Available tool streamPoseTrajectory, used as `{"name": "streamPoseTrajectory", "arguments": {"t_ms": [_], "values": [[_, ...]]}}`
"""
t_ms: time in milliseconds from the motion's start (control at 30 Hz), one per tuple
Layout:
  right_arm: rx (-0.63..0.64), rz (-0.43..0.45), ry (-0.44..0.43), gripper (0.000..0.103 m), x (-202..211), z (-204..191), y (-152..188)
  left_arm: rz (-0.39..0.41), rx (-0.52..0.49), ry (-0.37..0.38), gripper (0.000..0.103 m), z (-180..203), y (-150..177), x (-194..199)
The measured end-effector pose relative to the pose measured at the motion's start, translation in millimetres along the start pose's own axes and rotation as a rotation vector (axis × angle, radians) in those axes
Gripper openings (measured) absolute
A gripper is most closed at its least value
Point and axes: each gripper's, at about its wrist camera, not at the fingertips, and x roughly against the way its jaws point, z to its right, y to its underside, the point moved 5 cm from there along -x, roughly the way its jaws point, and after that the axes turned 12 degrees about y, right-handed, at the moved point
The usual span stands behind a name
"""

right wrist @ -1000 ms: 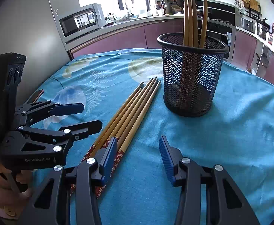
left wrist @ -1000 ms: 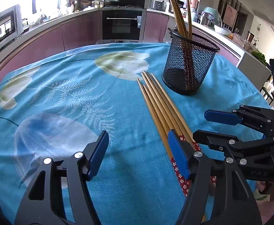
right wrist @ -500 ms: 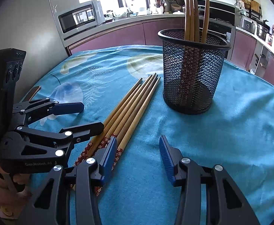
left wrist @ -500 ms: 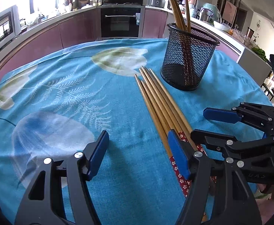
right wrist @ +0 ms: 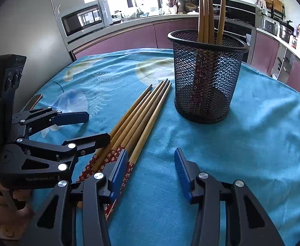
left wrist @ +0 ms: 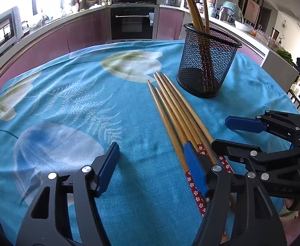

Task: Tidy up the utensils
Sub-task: 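Withdraw both open tools from the cup toward the chopstick bundle, then close the left tool on one chopstick while the right tool grasps another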

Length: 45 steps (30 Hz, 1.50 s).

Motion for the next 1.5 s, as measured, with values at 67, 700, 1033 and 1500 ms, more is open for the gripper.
{"name": "streamPoseTrajectory", "arguments": {"t_ms": [67,700,1033,1500], "values": [[-0.001,0.000,0.003,0.044,-1,0,0,-0.001,-0.002,-0.008,0.062,0,-1,-1],[0.013,-0.023,0.041,0.025,-20,0,-23,-0.018,-0.005,-0.019,0.034,2,-16,-15],[-0.041,-0.025,0.030,0.008,-26,5,-28,-0.006,0.051,-0.004,0.012,-3,-23,-19],[-0.089,-0.005,-0.066,0.006,-7,10,-21,0.008,0.060,0.068,0.008,5,-15,-6]]}}
